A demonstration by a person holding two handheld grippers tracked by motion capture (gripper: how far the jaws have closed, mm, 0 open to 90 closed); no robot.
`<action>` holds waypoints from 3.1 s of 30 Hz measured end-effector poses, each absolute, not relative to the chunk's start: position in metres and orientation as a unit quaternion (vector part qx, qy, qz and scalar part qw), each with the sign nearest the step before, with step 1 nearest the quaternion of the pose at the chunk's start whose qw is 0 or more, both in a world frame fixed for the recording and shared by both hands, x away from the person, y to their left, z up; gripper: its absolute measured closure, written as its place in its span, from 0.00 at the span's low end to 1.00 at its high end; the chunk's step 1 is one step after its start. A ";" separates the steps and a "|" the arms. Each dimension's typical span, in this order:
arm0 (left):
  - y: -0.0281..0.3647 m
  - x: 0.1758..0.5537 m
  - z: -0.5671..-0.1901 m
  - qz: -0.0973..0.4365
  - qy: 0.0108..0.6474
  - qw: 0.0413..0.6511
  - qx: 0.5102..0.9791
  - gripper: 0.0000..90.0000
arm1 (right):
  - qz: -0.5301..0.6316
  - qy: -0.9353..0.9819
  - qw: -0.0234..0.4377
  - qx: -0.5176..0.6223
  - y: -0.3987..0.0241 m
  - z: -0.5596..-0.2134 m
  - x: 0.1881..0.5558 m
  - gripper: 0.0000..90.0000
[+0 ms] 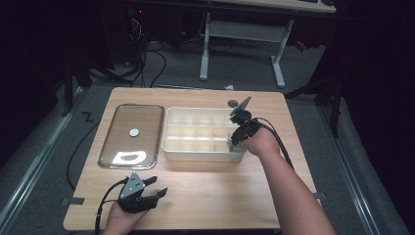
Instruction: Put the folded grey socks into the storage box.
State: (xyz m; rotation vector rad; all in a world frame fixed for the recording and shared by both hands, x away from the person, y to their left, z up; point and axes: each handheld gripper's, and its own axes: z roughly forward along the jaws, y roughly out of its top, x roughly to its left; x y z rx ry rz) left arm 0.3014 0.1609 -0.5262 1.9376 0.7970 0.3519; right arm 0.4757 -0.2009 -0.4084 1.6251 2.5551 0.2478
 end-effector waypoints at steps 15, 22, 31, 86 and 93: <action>0.163 0.303 -0.527 0.141 0.331 0.484 0.798 0.46 | 0.042 0.853 0.055 0.518 -0.194 -0.434 0.490 1.00; 0.161 0.302 -0.527 0.142 0.328 0.485 0.798 0.46 | 0.045 0.849 0.054 0.524 -0.194 -0.437 0.487 1.00; 0.161 0.302 -0.528 0.139 0.327 0.485 0.799 0.46 | 0.048 0.841 0.038 0.537 -0.195 -0.451 0.490 1.00; 0.158 0.302 -0.528 0.137 0.323 0.484 0.801 0.46 | 0.056 0.831 0.034 0.552 -0.200 -0.444 0.488 0.96; 0.158 0.302 -0.529 0.137 0.323 0.483 0.802 0.46 | 0.098 0.826 0.053 0.552 -0.209 -0.420 0.482 0.91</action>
